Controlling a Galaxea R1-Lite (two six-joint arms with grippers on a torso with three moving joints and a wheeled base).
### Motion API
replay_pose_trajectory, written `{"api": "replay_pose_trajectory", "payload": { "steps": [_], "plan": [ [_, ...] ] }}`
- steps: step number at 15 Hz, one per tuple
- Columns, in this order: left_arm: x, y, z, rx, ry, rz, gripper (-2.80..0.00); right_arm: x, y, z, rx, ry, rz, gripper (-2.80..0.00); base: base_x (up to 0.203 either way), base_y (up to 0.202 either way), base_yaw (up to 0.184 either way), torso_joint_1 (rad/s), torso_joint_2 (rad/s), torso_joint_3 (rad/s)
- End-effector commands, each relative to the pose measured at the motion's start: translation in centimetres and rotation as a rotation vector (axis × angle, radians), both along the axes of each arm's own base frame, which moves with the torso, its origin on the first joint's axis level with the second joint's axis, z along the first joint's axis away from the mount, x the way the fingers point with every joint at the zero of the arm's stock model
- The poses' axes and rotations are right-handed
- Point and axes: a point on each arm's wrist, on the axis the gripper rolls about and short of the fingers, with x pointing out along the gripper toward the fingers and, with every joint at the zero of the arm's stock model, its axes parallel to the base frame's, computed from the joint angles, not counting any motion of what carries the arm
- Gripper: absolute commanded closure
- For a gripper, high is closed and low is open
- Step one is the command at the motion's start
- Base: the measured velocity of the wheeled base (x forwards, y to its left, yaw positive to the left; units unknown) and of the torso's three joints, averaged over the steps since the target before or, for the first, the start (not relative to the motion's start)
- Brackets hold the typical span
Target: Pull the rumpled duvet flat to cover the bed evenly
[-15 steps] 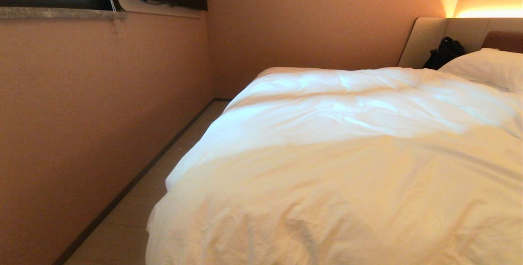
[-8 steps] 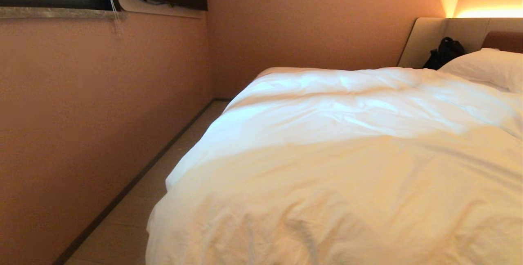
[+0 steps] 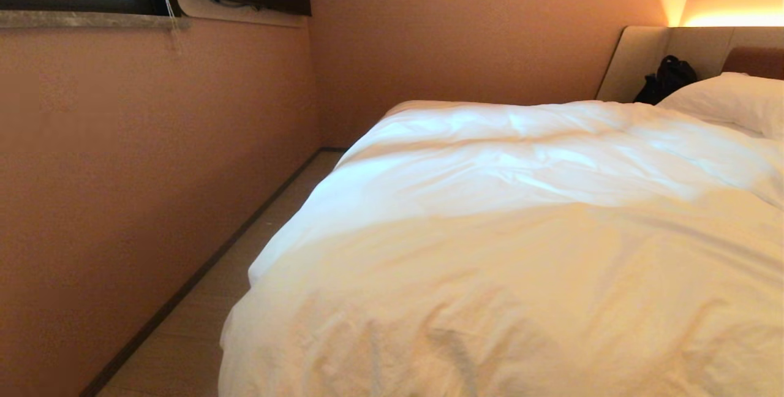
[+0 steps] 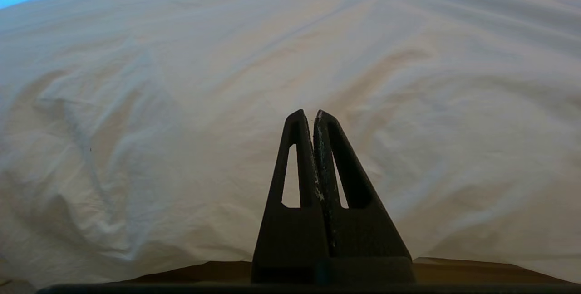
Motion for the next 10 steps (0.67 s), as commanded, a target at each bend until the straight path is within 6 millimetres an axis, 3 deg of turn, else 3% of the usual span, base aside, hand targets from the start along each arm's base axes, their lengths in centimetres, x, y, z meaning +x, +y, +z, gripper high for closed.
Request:
{"api": "replay_pose_trajectory", "payload": {
  "steps": [1,6,10],
  "plan": [
    [-0.08,-0.03,0.02,-0.006,-0.013,0.098,0.00,0.00,0.00,0.00,0.000,0.000,-0.001,0.00,0.000,0.000,0.000,0.000,0.00,0.000],
    [-0.16,-0.02,-0.02,-0.048,-0.039,0.123,0.00,0.00,0.00,0.00,0.000,0.000,-0.001,0.00,0.000,0.000,0.000,0.000,0.00,0.000],
    [-1.05,-0.03,-0.11,-0.054,-0.168,0.094,0.00,0.00,0.00,0.00,0.000,0.000,-0.001,0.00,0.000,0.000,0.000,0.000,0.00,0.000]
  ]
}}
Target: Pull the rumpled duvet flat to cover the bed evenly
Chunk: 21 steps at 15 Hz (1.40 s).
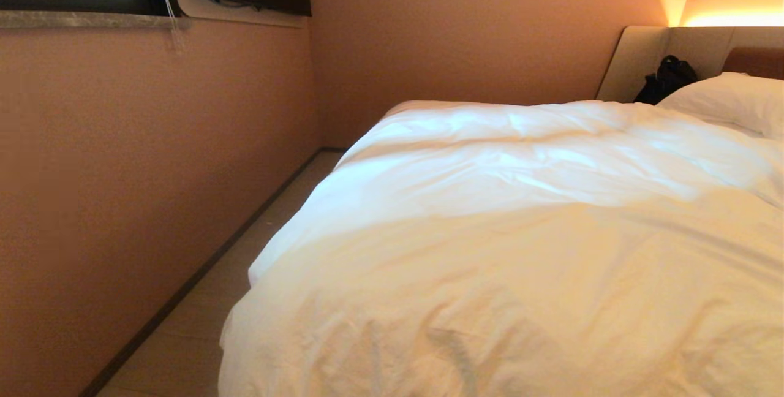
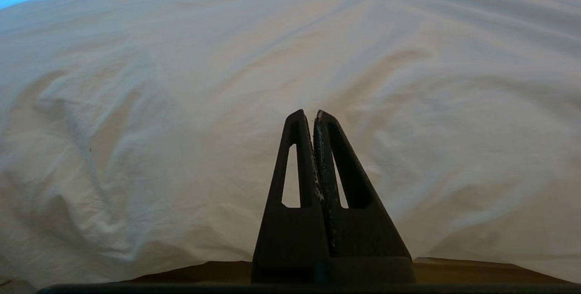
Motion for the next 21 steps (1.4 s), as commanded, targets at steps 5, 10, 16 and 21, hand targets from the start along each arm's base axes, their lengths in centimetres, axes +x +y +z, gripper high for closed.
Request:
{"api": "replay_pose_trajectory", "payload": {
  "steps": [5,10,16,21],
  "plan": [
    [-0.80,-0.01,-0.16,-0.007,-0.108,-0.005,0.00,0.00,0.00,0.00,0.000,0.000,0.001,0.00,0.000,0.000,0.000,0.000,0.00,0.000],
    [-1.39,-0.02,-0.30,-0.008,-0.189,-0.008,0.00,0.00,0.00,0.00,0.000,0.000,0.000,0.00,0.000,0.000,0.000,0.000,0.00,0.000],
    [-1.37,-0.02,-0.30,-0.003,-0.192,-0.008,0.00,0.00,0.00,0.00,0.000,0.000,0.000,0.00,0.000,0.000,0.000,0.000,0.00,0.000],
    [-1.37,-0.02,-0.28,-0.009,-0.193,-0.008,0.00,0.00,0.00,0.00,0.000,0.000,-0.001,0.00,0.000,0.000,0.000,0.000,0.00,0.000]
  ]
}}
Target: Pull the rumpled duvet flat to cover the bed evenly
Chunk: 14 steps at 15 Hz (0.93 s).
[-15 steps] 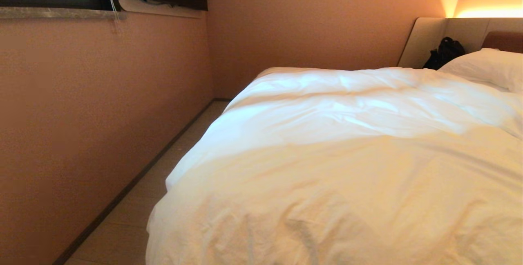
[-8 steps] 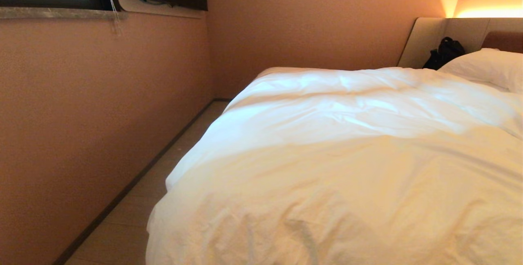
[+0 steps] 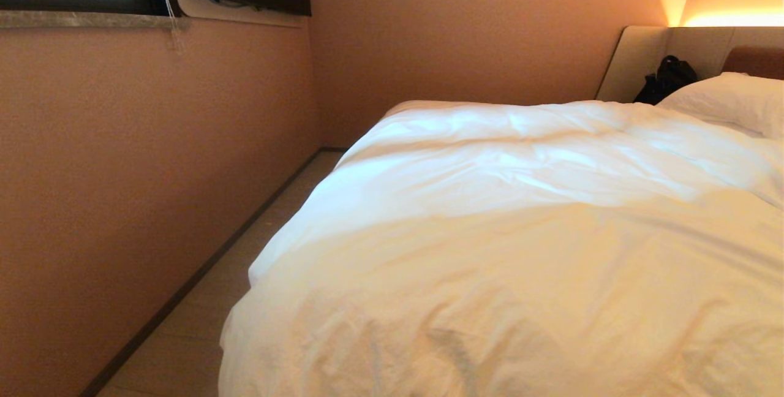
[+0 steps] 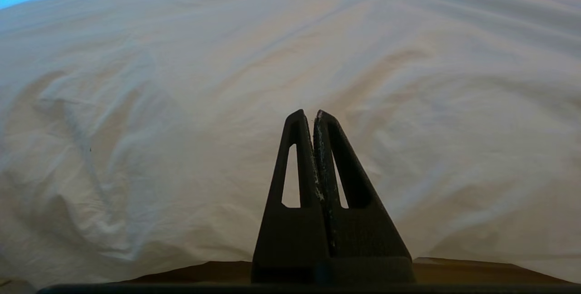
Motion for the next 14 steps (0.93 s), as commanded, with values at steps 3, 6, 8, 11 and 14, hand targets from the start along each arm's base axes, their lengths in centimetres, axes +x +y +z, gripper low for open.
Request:
{"api": "replay_pose_trajectory", "payload": {
  "steps": [3,6,8,11,14],
  "plan": [
    [-0.01,0.00,-0.01,0.003,-0.001,0.000,0.00,0.00,0.00,0.00,0.000,0.000,-0.001,0.00,0.000,0.000,0.000,0.000,0.00,0.000],
    [-0.01,0.00,-0.01,-0.009,-0.001,0.001,0.00,-0.01,0.00,0.02,0.000,-0.001,-0.001,0.00,0.000,0.000,0.000,0.000,0.00,0.000],
    [-0.01,0.00,-0.01,-0.009,-0.001,0.001,0.00,0.00,0.00,0.00,0.000,0.000,-0.001,0.00,0.000,0.000,0.000,0.000,0.00,0.000],
    [-0.01,0.00,-0.01,-0.009,-0.001,0.001,0.00,0.00,0.00,0.00,0.000,0.000,0.001,0.00,0.000,0.000,0.000,0.000,0.00,0.000],
    [-0.01,0.00,-0.01,-0.012,-0.001,0.001,0.00,0.00,0.00,0.00,0.000,0.000,0.000,0.00,0.000,0.000,0.000,0.000,0.00,0.000]
  ]
}}
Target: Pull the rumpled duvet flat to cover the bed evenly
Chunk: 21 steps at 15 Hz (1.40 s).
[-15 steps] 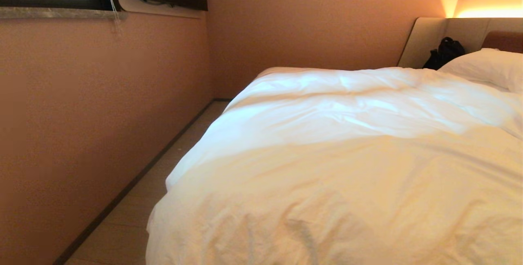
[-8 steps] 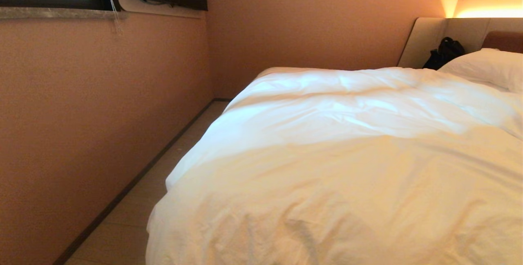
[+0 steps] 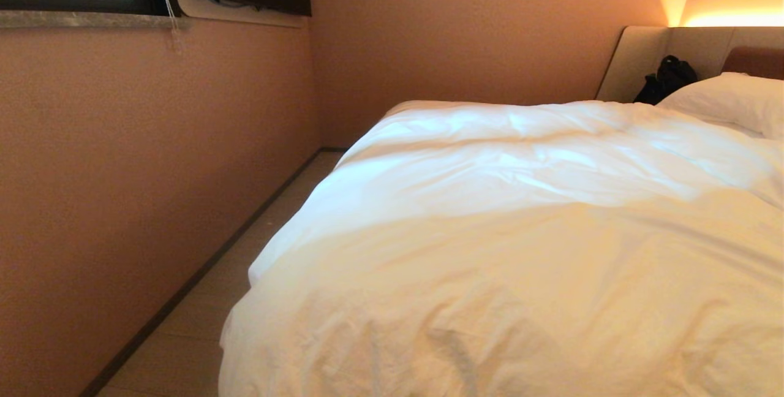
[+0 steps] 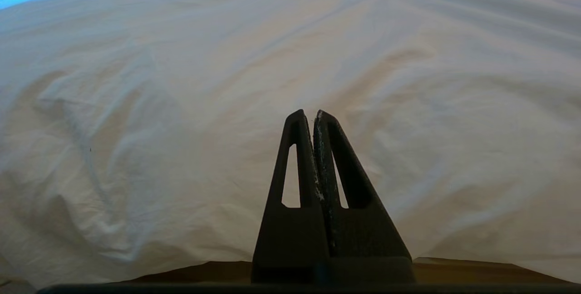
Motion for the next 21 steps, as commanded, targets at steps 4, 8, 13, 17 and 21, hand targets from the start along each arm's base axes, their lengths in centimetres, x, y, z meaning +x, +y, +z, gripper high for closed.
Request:
{"api": "replay_pose_trajectory", "payload": {
  "steps": [4,8,13,17,21],
  "plan": [
    [0.00,0.00,-0.01,0.003,-0.001,0.000,0.00,0.00,0.00,0.00,-0.001,0.000,-0.001,0.00,0.000,0.000,0.000,0.000,0.00,0.000],
    [0.00,0.00,-0.01,0.002,-0.001,0.001,0.00,0.00,0.00,0.00,-0.001,0.000,-0.001,0.00,0.001,0.024,-0.001,0.000,0.00,0.001],
    [0.00,0.00,-0.01,0.002,-0.001,0.001,0.00,0.00,0.00,0.00,-0.001,0.000,-0.001,0.00,0.000,0.190,0.002,0.004,0.00,0.000],
    [0.00,0.00,-0.01,0.002,-0.001,0.001,0.00,0.00,0.00,0.00,-0.001,0.000,-0.001,0.00,0.000,0.198,0.000,0.001,0.00,0.001],
    [0.00,0.00,-0.01,0.002,-0.001,0.001,0.00,0.00,0.00,0.00,-0.001,0.000,0.000,0.00,0.000,0.196,-0.001,0.003,0.00,0.003]
  ]
}}
